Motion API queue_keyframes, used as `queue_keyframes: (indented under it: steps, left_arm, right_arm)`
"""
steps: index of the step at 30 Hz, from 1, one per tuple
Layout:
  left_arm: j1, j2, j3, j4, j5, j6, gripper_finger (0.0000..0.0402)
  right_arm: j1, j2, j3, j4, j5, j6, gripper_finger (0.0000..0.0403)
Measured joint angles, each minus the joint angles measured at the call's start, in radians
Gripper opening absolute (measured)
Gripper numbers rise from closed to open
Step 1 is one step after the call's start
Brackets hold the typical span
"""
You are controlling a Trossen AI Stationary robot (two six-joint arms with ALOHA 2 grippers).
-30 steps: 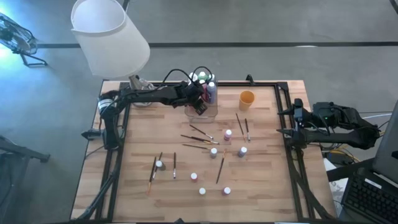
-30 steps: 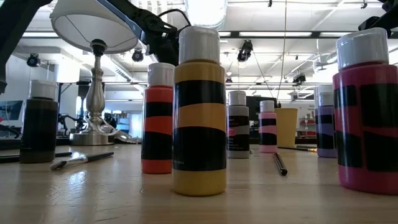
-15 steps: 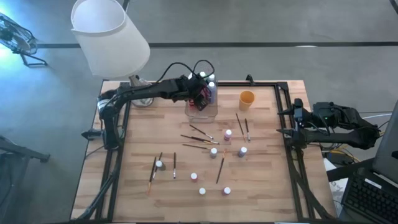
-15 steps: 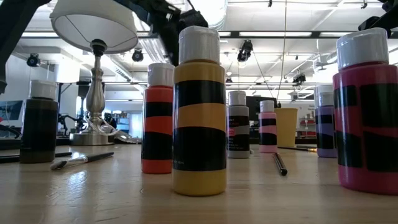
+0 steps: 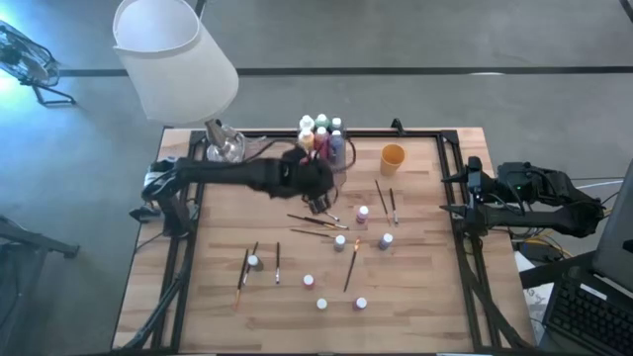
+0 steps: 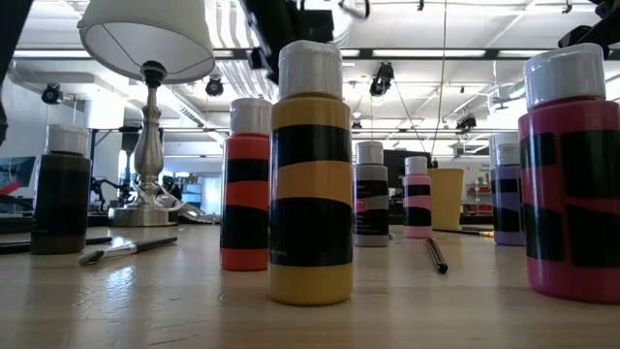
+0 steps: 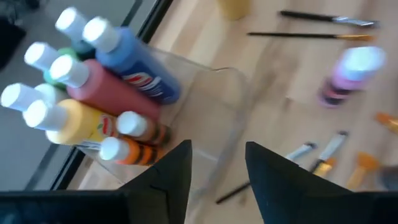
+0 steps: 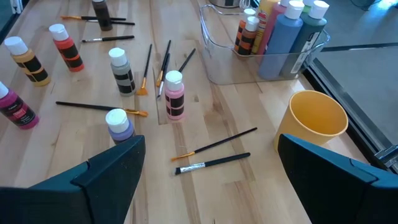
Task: Pick & Place Paint Supplies
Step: Put the small pink paint bottle into the bin
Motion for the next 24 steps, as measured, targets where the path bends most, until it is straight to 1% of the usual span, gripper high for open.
queue_keyframes:
  steps: [9,13,16,18,24]
  left_arm:
    - [-0.213,-0.002,-0.005,-0.002,-0.123,-0.048,0.0151]
    - [-0.309,-0.001,-0.03,-0.001,-0.239,-0.096,0.0151]
    - [-0.378,-0.002,-0.079,-0.003,-0.313,-0.16,0.0149]
    - [-0.417,-0.002,-0.116,-0.003,-0.343,-0.197,0.0147]
    - [-0.517,-0.056,-0.242,-0.002,-0.363,-0.363,0.0137]
  right_arm:
    - [0.0,0.0,0.0,0.0,0.0,0.0,0.0364]
    - [0.0,0.0,0.0,0.0,0.0,0.0,0.0364]
    - [0.0,0.0,0.0,0.0,0.0,0.0,0.0364]
    - [0.0,0.0,0.0,0.0,0.0,0.0,0.0364]
    - [0.0,0.0,0.0,0.0,0.0,0.0,0.0364]
